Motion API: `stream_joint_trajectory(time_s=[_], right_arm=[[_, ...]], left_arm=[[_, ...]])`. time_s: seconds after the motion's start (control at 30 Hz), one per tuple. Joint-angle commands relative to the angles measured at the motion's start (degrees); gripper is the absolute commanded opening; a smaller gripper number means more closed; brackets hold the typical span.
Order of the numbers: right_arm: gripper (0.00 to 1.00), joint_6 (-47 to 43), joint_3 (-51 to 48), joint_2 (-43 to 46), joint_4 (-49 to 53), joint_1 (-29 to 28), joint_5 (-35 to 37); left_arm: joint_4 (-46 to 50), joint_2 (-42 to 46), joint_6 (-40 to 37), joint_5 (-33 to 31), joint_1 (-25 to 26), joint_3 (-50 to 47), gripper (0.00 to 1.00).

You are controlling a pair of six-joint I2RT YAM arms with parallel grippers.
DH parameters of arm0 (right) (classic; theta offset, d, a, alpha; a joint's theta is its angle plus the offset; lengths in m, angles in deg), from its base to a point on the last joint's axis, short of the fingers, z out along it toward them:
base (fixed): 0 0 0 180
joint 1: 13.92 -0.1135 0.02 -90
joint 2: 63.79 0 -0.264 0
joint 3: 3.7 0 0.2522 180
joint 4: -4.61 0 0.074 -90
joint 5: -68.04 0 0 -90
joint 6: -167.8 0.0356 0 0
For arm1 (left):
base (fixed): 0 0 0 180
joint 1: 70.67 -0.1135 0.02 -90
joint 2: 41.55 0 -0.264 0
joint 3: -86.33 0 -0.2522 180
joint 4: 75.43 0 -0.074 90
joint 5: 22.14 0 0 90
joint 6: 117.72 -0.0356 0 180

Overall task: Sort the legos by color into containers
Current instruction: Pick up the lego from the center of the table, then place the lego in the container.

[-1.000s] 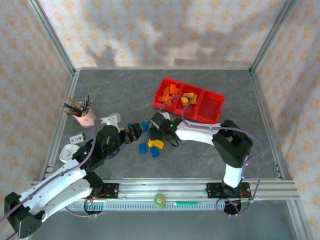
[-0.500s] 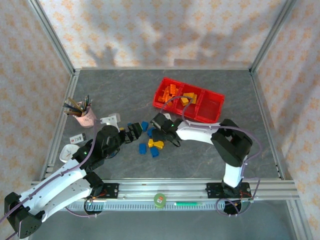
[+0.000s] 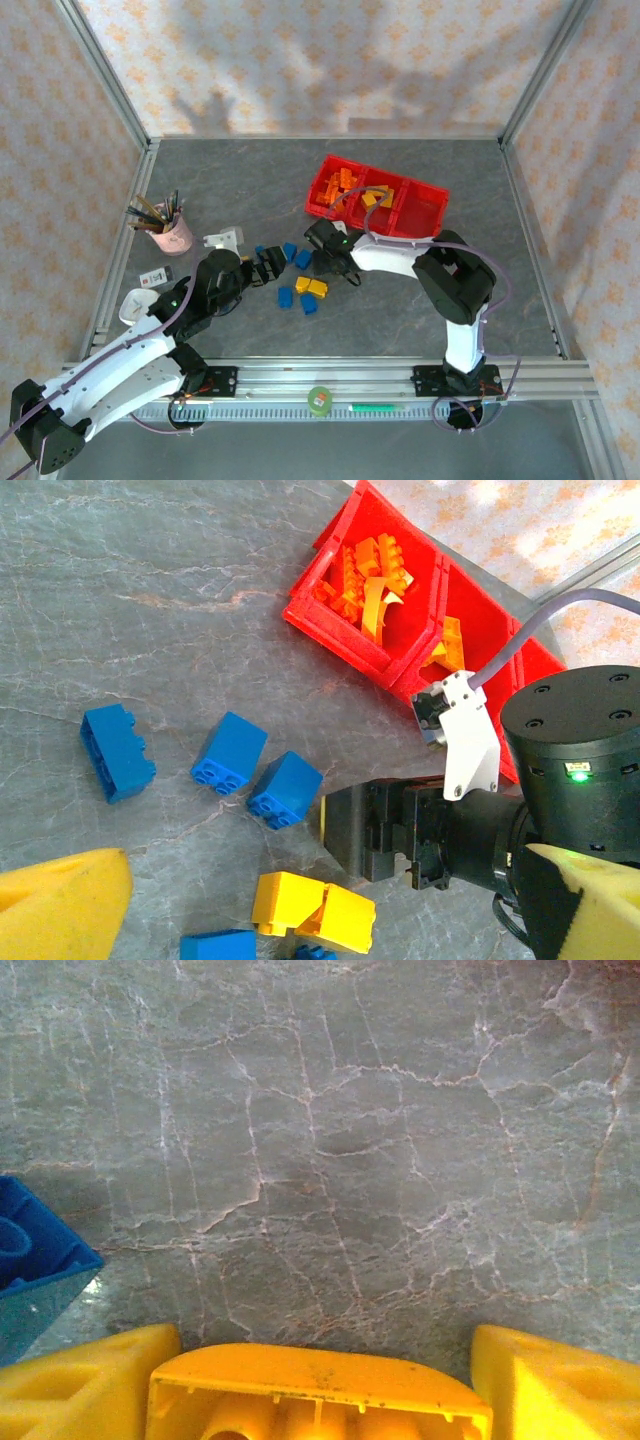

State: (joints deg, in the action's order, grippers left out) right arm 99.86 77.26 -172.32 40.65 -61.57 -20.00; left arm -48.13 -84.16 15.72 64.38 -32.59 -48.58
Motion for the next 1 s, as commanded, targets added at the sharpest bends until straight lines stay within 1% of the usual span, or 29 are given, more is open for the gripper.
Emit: stream_joint_trajectory(time_s=[0.0,0.13,0.3,0.4,0.53,0.73,0.83,0.97], right_arm=[[0.69,0.9,-0.9,0.4,-0.3,0.0,-0.5],[0.64,1.6,-2.1,2.8,0.0,0.1,-0.5],[0.63,1.3,-2.2,8.5,0.9,1.6,-0.9],[0.63,0.2,-1.1,11.5,2.2,4.6,0.0],[0.64,-1.5,1.8,13.1,3.8,10.8,1.2],[0.64,-3.9,9.3,8.7,4.4,20.3,3.3],[0.64,-5.2,13.9,4.4,3.9,23.1,3.8],[0.64,-6.1,22.2,-2.9,6.1,25.9,4.3]], left_arm=[[-0.2,0.4,-1.0,0.0,-0.6,1.3,0.99],[-1.1,0.2,-0.9,1.0,-0.6,1.2,0.99],[-1.7,-0.8,-1.4,1.7,-0.6,2.2,0.99],[-2.9,-2.3,-2.1,2.4,-0.6,3.6,0.99],[-6.2,-6.2,-3.1,4.5,-0.6,5.5,0.99],[-11.1,-14.5,-4.5,8.0,-0.6,9.1,0.99],[-12.9,-18.6,-4.9,9.4,-0.6,11.2,0.99],[-14.5,-23.2,-5.0,11.3,-0.6,13.6,0.99]])
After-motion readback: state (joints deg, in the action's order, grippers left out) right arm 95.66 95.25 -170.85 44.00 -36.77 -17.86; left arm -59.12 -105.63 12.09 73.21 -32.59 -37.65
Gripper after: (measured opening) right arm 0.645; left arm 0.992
